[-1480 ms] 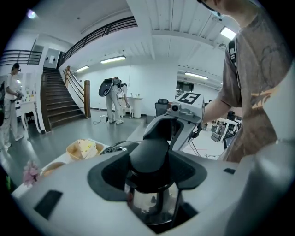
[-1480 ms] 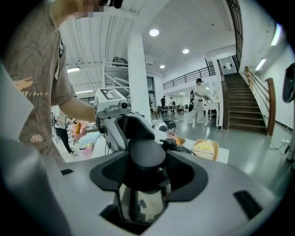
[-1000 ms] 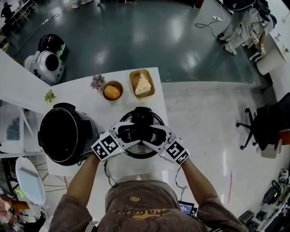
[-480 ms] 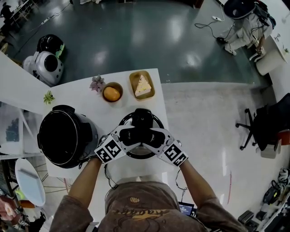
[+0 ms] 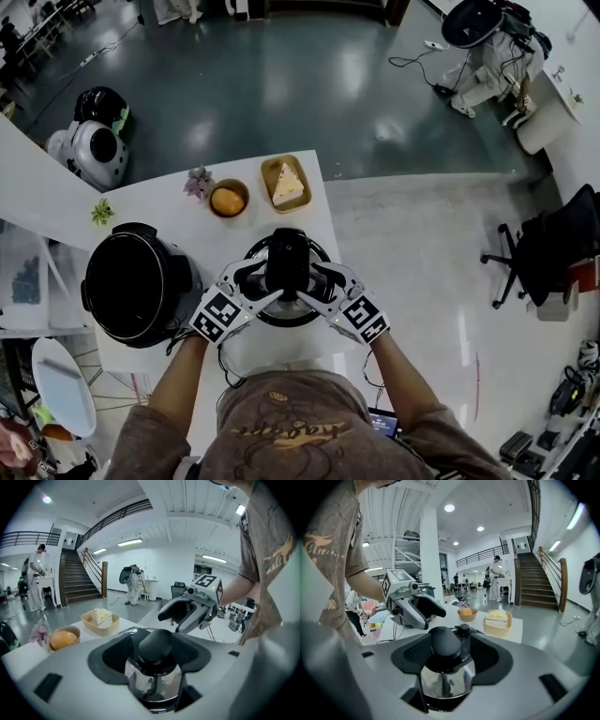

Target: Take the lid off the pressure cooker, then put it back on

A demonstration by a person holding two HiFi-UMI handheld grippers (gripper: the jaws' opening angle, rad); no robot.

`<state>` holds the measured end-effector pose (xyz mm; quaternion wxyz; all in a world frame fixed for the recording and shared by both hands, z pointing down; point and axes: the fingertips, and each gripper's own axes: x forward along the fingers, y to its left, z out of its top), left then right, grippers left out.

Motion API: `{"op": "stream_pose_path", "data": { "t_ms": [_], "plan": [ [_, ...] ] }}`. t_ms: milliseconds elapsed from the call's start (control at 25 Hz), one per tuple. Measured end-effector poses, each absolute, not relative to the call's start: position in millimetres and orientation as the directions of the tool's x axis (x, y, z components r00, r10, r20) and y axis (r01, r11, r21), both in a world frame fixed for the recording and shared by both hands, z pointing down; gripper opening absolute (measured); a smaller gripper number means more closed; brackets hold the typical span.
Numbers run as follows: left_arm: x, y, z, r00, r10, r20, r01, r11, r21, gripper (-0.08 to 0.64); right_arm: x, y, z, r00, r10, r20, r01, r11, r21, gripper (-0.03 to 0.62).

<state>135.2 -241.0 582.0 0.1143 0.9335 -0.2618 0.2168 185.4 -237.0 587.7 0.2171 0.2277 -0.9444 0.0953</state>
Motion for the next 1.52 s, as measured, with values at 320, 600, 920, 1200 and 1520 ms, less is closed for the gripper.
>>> {"op": "stream_pose_path", "data": {
  "t_ms": [320,600,920,1200,1520],
  "plan": [
    [129,-221,536,0.773,-0.508,0.38,-0.572,-0.817,0.07,0.279,202,-227,549,-0.785,-0.479,0.392,-0.55,0.831,-0.084,0.254],
    [119,-210,511,0.776,-0.546,0.317,-0.594,-0.801,0.073,0.279,204,-213,527,-0.766,-0.539,0.35,-0.594,0.802,-0.066,0.253],
    [114,-204,510,0.774,-0.547,0.318,-0.59,-0.805,0.053,0.279,201,-205,520,-0.759,-0.557,0.337,-0.606,0.794,-0.051,0.253],
    [116,-204,520,0.776,-0.531,0.341,-0.579,-0.814,0.048,0.279,200,-203,529,-0.754,-0.548,0.363,-0.602,0.797,-0.048,0.253],
    [122,-209,548,0.775,-0.488,0.401,-0.552,-0.832,0.055,0.285,194,-213,555,-0.753,-0.509,0.417,-0.578,0.815,-0.05,0.256]
  ]
}}
